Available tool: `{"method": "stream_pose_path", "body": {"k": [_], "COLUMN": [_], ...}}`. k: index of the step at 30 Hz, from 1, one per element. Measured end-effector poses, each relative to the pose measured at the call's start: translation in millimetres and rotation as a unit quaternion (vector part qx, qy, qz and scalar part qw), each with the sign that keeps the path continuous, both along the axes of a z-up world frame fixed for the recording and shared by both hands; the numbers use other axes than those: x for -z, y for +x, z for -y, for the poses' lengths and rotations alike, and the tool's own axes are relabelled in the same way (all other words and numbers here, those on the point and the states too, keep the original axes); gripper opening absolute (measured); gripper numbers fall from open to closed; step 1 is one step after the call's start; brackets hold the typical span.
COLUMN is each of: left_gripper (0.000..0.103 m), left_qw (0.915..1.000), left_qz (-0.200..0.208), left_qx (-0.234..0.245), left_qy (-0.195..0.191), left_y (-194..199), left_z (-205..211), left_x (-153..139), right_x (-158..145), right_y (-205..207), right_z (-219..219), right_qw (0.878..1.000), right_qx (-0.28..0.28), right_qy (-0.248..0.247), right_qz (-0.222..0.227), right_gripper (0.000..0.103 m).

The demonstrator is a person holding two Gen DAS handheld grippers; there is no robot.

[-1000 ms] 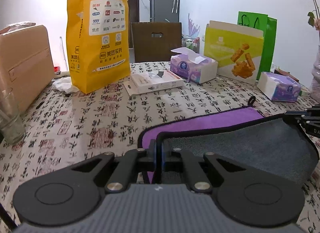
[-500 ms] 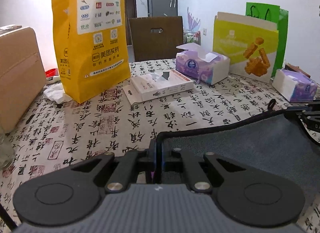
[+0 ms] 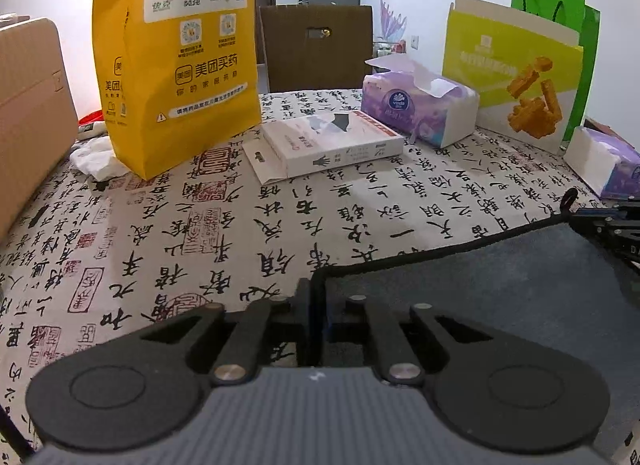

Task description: Fold towel

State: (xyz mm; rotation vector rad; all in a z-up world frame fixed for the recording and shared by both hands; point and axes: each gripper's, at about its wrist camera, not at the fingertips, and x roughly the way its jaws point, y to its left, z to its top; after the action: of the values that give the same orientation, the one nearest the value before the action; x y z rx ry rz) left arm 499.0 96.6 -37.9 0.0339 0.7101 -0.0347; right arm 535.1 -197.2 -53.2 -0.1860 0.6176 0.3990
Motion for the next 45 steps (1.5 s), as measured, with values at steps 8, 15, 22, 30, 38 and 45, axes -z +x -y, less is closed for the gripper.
{"method": "stream_pose_path", "body": {"k": [8,15,22,30,38,45], "left_gripper": [0.075,0.088,0.095,0.096,0.097,0.097], "left_qw": [0.9993,0.9992,0.9993,0.9994,0.9994,0.9995], "left_qz": [-0.021,-0.012,-0.003,-0.009,-0.001,0.002], "left_qx": [-0.031,-0.036,-0.028,-0.022,-0.021,-0.019], "left_qy": [0.000,-0.015,-0.026,-0.026,-0.028,-0.025], "left_y": [-1,-20,-51,-83,-116,-145], "left_z": [-13,-15,-9,0,7,15], "left_x": [-4,-21,-38,-44,-54,-59], "right_x": [-8,-21,-35,-46,-53,-59], "right_y": [1,-10,-36,-67,-101,-130], "right_z": [12,20,23,25,27,29], "right_qw": [1.000,0.998,0.998,0.997,0.997,0.997], "right_qx": [0.018,0.023,0.018,0.015,0.012,0.006], "right_qy": [0.025,0.054,0.065,0.069,0.077,0.081], "right_qz": [-0.004,-0.007,-0.005,-0.004,-0.001,0.003], "right_gripper": [0.040,0.054,0.055,0.055,0.055,0.055]}}
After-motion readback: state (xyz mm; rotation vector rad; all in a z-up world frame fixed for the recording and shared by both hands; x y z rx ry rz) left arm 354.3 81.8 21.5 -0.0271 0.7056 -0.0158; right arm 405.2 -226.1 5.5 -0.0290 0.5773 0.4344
